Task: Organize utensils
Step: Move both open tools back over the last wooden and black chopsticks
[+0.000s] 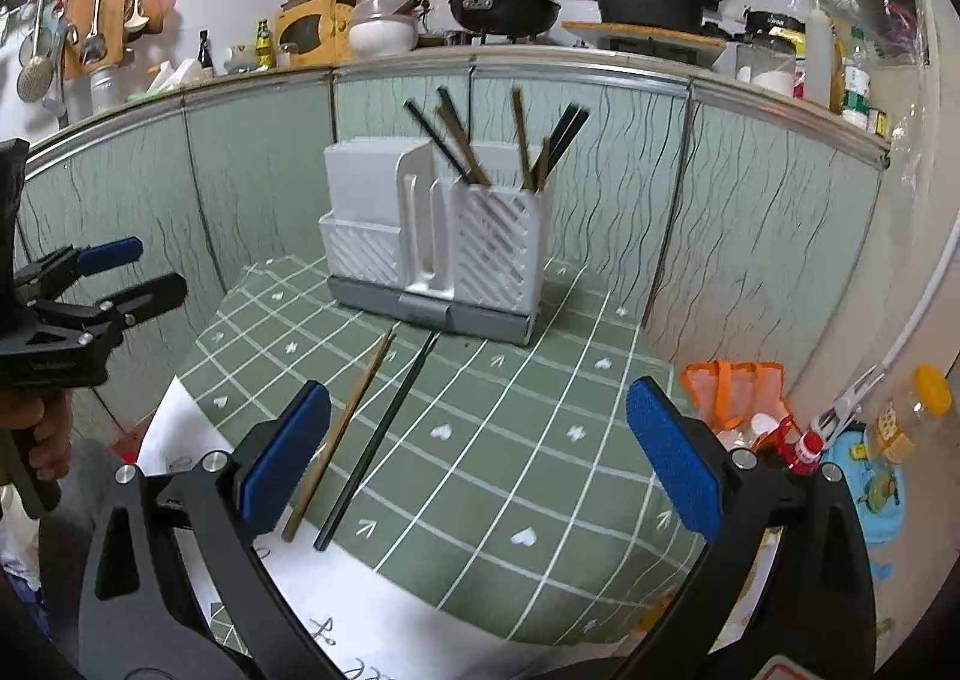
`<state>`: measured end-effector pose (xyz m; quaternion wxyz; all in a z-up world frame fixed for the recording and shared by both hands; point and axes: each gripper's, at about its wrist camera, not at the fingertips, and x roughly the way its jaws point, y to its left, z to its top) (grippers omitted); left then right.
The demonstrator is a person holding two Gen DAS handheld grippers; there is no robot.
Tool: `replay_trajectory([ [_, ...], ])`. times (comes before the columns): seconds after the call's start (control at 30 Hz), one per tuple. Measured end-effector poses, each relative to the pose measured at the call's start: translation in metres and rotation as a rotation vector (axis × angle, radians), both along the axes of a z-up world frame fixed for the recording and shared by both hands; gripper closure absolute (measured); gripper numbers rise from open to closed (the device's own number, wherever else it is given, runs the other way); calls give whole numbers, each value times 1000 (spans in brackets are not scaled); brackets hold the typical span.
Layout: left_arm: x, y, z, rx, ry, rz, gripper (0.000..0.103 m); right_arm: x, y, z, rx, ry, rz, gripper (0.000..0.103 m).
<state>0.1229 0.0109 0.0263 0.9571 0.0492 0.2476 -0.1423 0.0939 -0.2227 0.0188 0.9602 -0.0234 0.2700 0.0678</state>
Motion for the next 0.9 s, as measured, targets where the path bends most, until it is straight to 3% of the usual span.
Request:
replay_trajectory([
  [0.23,-5,-2,-42,-2,58,28,4,0,22,-38,-8,43,10,9],
  [0.43,-8,7,-66,-13,83,84,4,1,39,-70,-2,79,7,18],
  [0.6,-10,15,-83,2,108,134,4,3,51,-90,3,96,-9,29],
  [0.77,-15,22,-98,-3,127,155,4,8,64,-106,-6,123,-17,52],
  [0.9,-19,24,-102,-11,131,154,4,10,69,-115,27,146,-8,61],
])
